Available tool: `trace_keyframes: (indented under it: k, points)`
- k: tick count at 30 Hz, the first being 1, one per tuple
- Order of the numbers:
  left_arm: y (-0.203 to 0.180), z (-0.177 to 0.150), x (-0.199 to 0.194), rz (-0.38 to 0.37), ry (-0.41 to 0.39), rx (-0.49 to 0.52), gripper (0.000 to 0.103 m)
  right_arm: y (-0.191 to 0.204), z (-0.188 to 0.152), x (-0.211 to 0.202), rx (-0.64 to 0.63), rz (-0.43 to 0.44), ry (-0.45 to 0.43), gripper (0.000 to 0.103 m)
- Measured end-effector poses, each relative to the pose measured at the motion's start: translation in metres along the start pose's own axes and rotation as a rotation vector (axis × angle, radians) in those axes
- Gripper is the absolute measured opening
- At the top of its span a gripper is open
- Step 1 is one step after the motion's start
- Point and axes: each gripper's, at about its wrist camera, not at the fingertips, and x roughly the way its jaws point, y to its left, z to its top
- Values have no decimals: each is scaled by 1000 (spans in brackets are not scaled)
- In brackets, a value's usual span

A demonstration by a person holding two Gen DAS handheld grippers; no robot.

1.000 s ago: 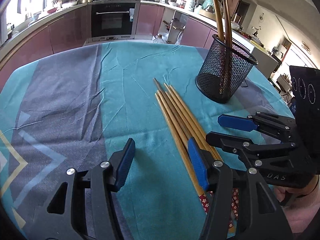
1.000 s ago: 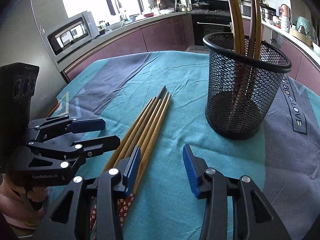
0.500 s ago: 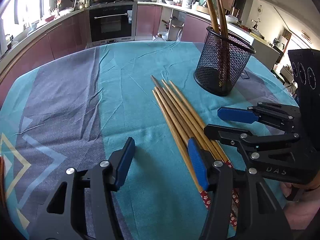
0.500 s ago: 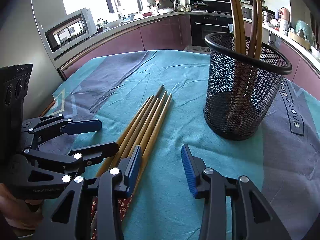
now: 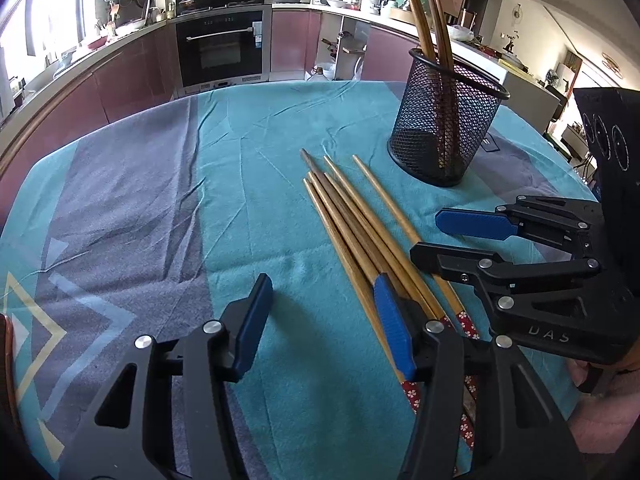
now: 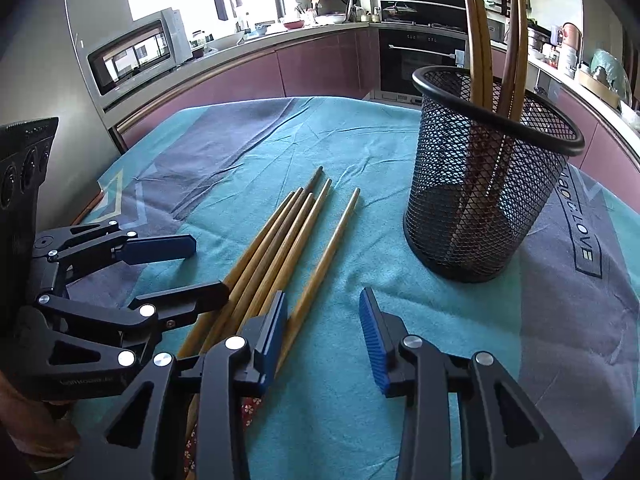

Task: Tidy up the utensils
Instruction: 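Open both tools and return them over the remaining chopsticks, then close the left tool on a chopstick while the right tool grasps another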

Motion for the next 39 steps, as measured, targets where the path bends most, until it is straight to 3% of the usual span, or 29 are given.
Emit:
trace_keyframes:
  k: [8,12,21,27,30,33,39]
  points:
    - [0,-3,1,30,6,24,49,-1,0,0,2,2,0,34]
    - [4,0,2,38,2,8,39,-2,0,1,1,-3,-1,33]
    - [12,6,6,31,0,-18,28,-6,6,4,9,-9,-5,31]
    - [13,11,11,7,1,-39,34,-6,13,10,16,-14,-6,30]
    - [10,13,14,24,0,-28,33,-7,15,11,19,-24,-6,26]
    - [9,14,15,32,-3,-40,32,-9,16,12,36,-25,-7,13]
    - [16,14,14,22,-5,-89,13,-14,15,10,53,-13,-9,5]
